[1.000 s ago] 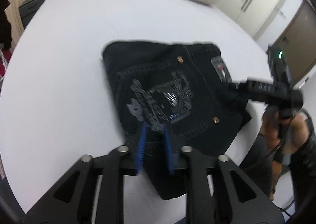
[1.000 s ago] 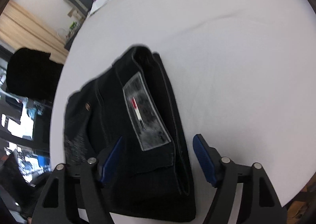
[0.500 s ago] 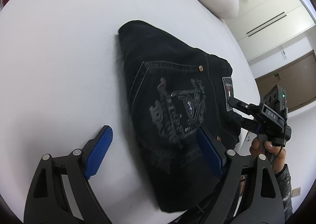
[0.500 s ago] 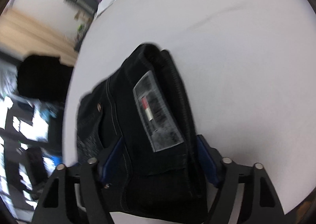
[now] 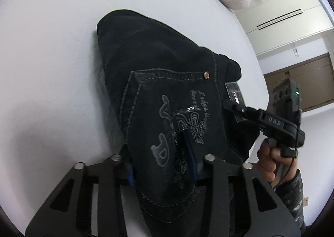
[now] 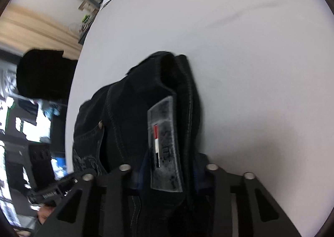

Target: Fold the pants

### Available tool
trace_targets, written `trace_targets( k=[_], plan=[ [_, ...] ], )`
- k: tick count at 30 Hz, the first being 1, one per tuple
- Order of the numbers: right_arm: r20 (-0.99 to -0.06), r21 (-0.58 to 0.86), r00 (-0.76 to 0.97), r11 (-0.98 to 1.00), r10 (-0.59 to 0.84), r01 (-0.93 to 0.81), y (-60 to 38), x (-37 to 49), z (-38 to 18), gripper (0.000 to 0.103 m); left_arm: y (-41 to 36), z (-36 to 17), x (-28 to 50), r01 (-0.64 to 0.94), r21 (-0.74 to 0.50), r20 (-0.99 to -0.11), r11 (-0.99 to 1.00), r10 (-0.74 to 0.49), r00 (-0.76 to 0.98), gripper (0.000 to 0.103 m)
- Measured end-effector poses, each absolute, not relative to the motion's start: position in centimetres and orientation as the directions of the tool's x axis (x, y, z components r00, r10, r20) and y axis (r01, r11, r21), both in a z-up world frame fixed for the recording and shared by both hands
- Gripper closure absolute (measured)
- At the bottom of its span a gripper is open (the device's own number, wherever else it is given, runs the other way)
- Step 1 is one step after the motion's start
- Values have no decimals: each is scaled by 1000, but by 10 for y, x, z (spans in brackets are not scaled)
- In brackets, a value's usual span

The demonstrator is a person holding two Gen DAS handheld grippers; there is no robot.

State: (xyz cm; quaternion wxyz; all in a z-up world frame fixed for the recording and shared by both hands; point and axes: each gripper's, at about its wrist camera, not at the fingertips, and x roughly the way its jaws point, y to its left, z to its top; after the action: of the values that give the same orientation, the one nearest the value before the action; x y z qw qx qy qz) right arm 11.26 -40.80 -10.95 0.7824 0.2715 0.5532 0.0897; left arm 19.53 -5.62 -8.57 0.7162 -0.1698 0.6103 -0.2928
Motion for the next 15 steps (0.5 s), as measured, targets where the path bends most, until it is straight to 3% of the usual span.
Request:
trace_targets(
  k=[4,15],
  plan=[
    [-837,448,396,889,378,98,-381,111,-79,82,-53,-68,196,241,-597,-765,765,-633,117,86],
    [-743,461,514,885,428,-70,-310,183,0,83,6,16,263,337,-466,-751,818,-567,338,86]
  ],
)
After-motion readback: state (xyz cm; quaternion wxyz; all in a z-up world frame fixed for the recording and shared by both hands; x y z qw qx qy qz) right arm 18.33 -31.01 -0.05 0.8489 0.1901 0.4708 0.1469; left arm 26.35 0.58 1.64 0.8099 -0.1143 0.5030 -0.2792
